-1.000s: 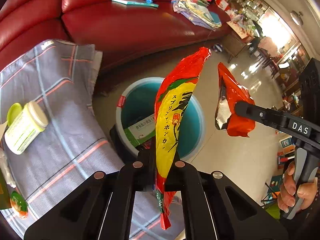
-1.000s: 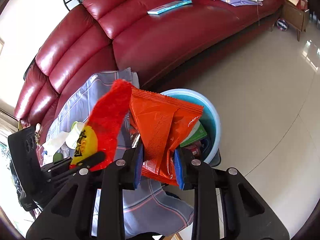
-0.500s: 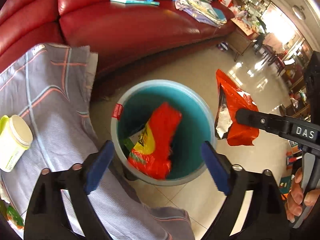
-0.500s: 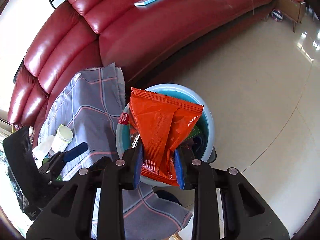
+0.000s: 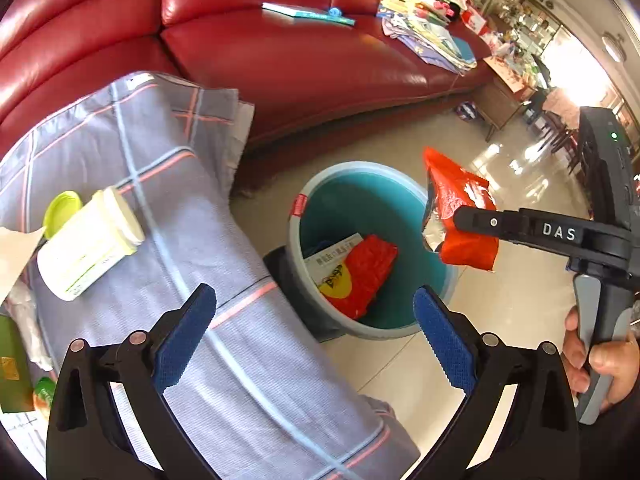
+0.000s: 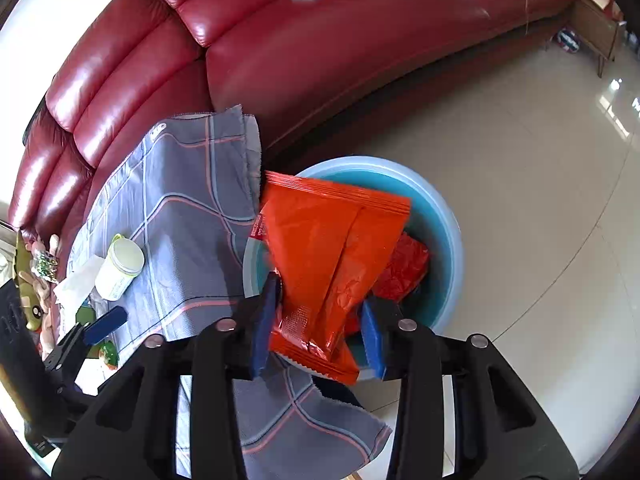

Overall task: Collect trash
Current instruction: 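Carry wrapper and packet over the teal bin and open both tools, then move both tools back over the pill bottle and paper towel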

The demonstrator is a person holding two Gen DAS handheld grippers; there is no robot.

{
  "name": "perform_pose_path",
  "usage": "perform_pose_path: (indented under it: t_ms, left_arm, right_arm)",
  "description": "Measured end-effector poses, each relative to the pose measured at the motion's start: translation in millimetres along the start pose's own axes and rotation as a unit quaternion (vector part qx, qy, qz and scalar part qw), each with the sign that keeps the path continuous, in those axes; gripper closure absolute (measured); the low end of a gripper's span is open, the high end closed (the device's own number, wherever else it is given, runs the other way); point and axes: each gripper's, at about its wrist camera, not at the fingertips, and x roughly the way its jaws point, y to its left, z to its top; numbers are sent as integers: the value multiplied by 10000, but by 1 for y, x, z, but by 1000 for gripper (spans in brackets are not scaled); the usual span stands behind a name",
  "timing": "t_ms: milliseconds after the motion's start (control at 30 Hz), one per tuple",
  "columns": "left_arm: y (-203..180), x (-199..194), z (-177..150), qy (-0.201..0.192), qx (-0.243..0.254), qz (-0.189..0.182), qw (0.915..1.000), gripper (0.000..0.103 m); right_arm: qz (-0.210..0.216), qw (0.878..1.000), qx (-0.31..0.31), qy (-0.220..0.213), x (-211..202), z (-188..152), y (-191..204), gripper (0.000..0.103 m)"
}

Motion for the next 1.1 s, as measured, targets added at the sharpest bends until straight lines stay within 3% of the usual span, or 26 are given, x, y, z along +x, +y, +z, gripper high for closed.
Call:
perform_pose_path:
  t_ms: [67, 267, 333, 700, 1100]
  left_arm:
    - [6, -6, -3, -19, -29, 30, 10000, 4]
    - [23, -15, -7, -38, -162, 4, 9999, 4]
    - [28, -18, -9, -53, -217, -11, 9997, 4]
    - [54, -43, -26, -105, -360, 71, 9993, 4]
    - [119, -100, -52, -363, -746, 610, 9947, 4]
  right_arm:
    - [-3, 10000, -16, -11, 2, 0, 5, 33]
    - [-14, 10000, -20, 76, 4, -3, 17, 22]
    - [-154, 9998, -47, 133, 4, -5, 21, 12]
    - [-352, 9984, -231, 365, 1, -21, 54, 11]
    - [-122, 9944, -905, 537, 12, -44, 143, 11]
